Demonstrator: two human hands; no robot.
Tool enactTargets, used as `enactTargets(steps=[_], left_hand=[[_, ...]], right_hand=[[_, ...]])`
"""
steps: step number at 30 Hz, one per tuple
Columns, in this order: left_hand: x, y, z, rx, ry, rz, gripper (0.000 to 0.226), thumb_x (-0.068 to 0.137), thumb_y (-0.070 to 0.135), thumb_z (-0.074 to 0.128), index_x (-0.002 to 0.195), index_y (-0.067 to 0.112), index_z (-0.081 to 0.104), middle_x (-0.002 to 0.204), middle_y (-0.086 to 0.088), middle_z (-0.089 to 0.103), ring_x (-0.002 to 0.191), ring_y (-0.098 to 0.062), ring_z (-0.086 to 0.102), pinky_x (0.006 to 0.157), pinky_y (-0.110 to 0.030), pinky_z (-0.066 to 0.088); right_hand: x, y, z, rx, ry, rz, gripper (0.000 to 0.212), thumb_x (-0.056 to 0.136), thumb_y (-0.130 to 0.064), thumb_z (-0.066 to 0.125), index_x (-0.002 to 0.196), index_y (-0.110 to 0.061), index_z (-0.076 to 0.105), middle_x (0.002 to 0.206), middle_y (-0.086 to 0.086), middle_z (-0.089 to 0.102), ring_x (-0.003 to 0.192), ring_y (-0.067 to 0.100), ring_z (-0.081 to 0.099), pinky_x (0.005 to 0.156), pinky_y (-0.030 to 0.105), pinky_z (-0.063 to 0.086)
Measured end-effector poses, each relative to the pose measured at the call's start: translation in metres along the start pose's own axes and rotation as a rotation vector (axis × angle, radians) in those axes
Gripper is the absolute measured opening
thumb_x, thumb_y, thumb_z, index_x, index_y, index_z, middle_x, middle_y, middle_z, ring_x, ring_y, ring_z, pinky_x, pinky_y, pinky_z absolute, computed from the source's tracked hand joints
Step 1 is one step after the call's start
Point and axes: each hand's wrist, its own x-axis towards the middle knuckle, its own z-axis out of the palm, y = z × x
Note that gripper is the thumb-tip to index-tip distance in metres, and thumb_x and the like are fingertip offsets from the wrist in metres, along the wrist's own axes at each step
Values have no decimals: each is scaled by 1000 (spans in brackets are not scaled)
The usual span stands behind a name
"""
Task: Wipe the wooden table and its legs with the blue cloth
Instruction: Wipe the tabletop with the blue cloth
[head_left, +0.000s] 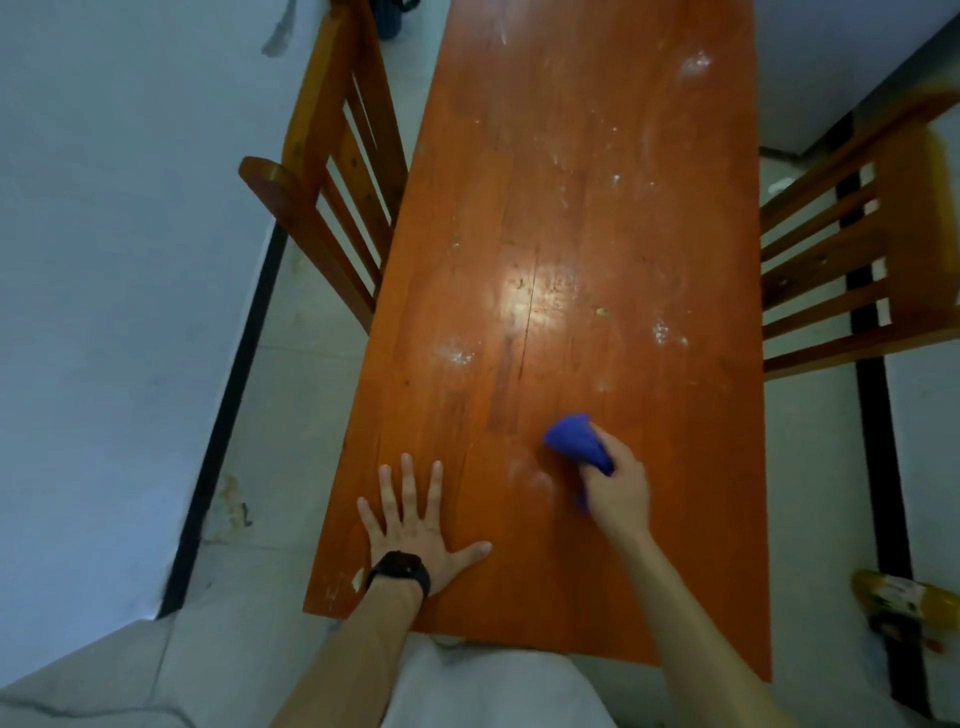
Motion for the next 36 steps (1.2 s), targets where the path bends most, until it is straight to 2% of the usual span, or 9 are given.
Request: enactTargets(steps=[6, 8, 12, 15, 21, 23, 28, 33, 36], left_hand=[[4, -6, -9, 46, -34, 96, 123, 69, 95, 33, 128, 30, -54, 131, -11, -65, 122, -42, -57, 97, -68, -31], [4, -26, -11, 102, 19, 200, 120, 76, 89, 38, 134, 32, -49, 137, -11, -61, 128, -41, -51, 98, -66, -31], [3, -99, -23, 207, 189, 524, 86, 93, 60, 43, 157, 33, -7, 165, -1, -16, 153, -29, -7, 120, -53, 3], [12, -161, -42, 282, 214, 559, 82, 97, 60, 37, 156, 32, -12, 163, 10, -18, 152, -16, -13, 119, -49, -10], [23, -203, -59, 411, 154, 634, 82, 99, 62, 32, 146, 31, -28, 154, 10, -34, 146, -12, -25, 115, -49, -16], [22, -200, -57, 376, 124, 624, 83, 100, 60, 33, 146, 29, -28, 153, 10, -35, 142, -8, -27, 115, -46, -15], [21, -203, -58, 315, 89, 625, 90, 97, 59, 43, 155, 26, -18, 151, 12, -35, 152, -13, -11, 121, -50, -1], [24, -202, -70, 466, 44, 635, 89, 97, 63, 37, 154, 25, -20, 155, 10, -34, 151, -15, -15, 120, -51, -7], [28, -205, -73, 495, 20, 650, 90, 97, 64, 37, 154, 24, -21, 159, 8, -30, 152, -15, -14, 121, -51, -4]], right_hand=[[-32, 7, 41, -335, 616, 219, 63, 81, -14, 49, 144, -21, 49, 144, 10, 51, 114, 44, 49, 100, 48, 38], [-53, -11, 87, -271, 565, 217, 65, 76, -13, 51, 140, -21, 53, 142, 8, 53, 113, 42, 52, 100, 45, 39], [-84, -58, 131, 71, -80, -16, 56, 81, 2, 58, 132, -21, 62, 133, -8, 58, 121, 10, 55, 110, 32, 41], [-75, -72, 112, 366, 210, 210, 53, 86, 1, 62, 135, -20, 58, 123, -8, 64, 114, 10, 61, 99, 24, 47], [-80, -61, 131, -215, 594, 452, 66, 87, -6, 52, 149, -25, 40, 153, 1, 41, 128, 36, 42, 108, 43, 32], [-100, -75, 170, -194, 524, 343, 67, 84, -3, 55, 147, -25, 45, 151, -1, 44, 126, 31, 43, 106, 32, 30], [-133, -102, 186, 201, -248, 150, 55, 84, 6, 60, 133, -19, 61, 130, -4, 62, 124, 13, 56, 96, 12, 40], [-108, -64, 125, 30, 532, 386, 56, 87, -2, 56, 140, -19, 53, 138, 3, 57, 125, 24, 53, 110, 37, 37], [-132, -64, 168, -187, 643, 458, 63, 88, -4, 53, 148, -21, 42, 152, 1, 42, 127, 32, 42, 107, 39, 32]])
